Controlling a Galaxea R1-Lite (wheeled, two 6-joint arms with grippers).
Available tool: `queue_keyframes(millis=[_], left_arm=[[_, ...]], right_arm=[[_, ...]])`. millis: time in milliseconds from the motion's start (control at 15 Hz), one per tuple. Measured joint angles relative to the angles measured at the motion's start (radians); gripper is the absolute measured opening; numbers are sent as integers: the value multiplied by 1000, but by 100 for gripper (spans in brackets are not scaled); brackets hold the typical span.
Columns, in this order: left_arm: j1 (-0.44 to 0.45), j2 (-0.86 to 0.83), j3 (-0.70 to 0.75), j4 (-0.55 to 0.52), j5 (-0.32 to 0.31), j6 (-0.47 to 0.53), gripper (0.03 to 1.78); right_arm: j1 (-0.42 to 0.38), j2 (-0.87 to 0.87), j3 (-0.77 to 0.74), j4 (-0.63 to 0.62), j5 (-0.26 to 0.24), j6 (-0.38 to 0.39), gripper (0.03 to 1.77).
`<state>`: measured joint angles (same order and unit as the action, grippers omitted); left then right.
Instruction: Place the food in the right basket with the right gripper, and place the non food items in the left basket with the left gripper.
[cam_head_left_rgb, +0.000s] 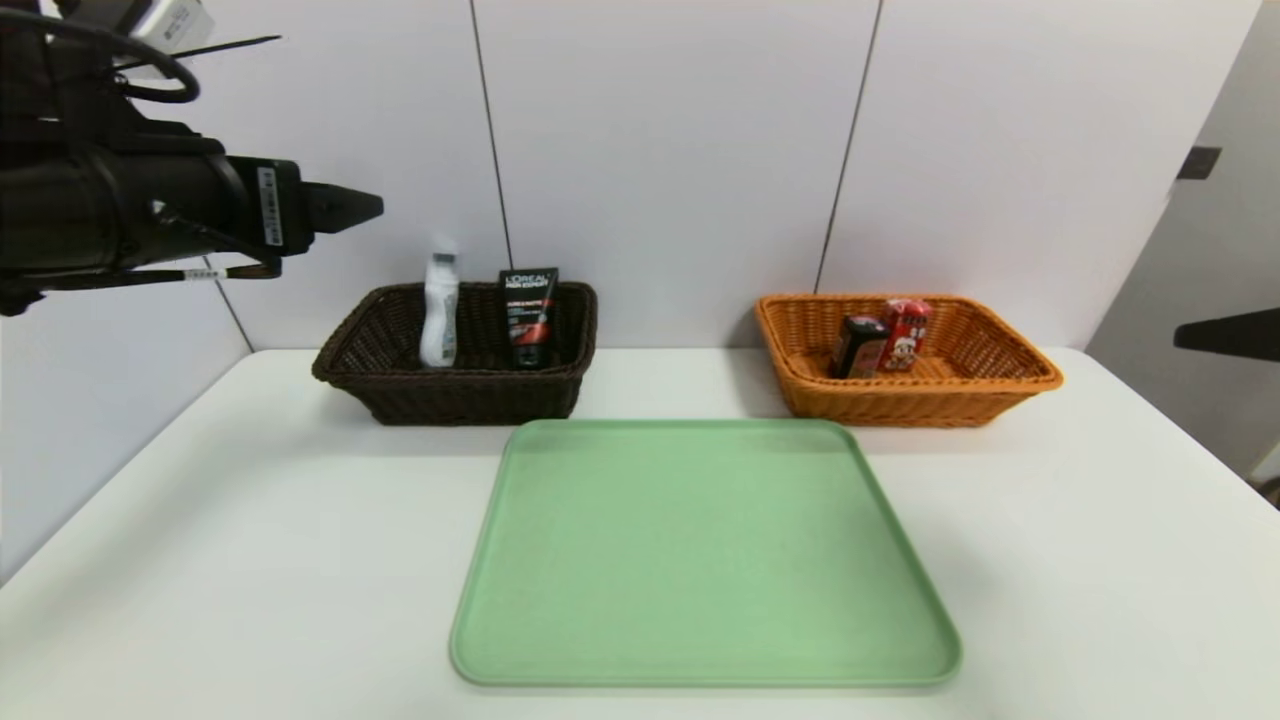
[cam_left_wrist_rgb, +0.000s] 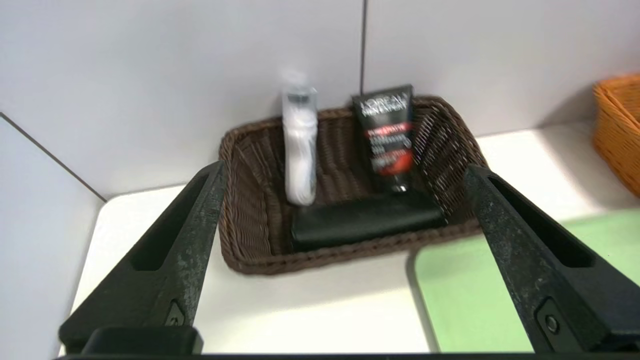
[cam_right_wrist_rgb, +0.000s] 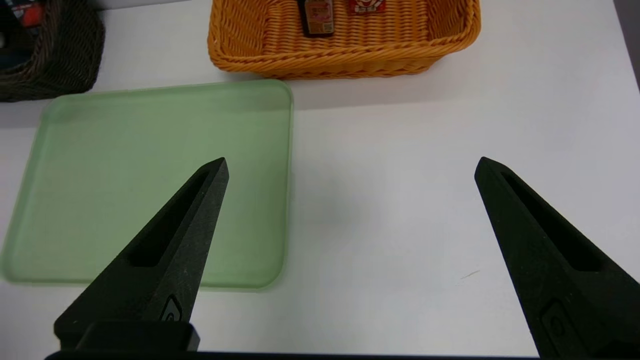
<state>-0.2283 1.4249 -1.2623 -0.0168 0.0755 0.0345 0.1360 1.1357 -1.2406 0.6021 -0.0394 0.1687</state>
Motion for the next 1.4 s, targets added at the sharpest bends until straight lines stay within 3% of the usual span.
queue_keyframes(millis=[467,1200,1400], left_arm=[[-20,-304,207,125,12,2,169],[159,-734,662,134,-1,13,169],[176,-855,743,197,1,11,169]], right_arm=[[33,-135,120,-9,-1,-4,170],[34,-378,303,-18,-4,-79,170],[21,-446,360,-18,-3,-116,170]])
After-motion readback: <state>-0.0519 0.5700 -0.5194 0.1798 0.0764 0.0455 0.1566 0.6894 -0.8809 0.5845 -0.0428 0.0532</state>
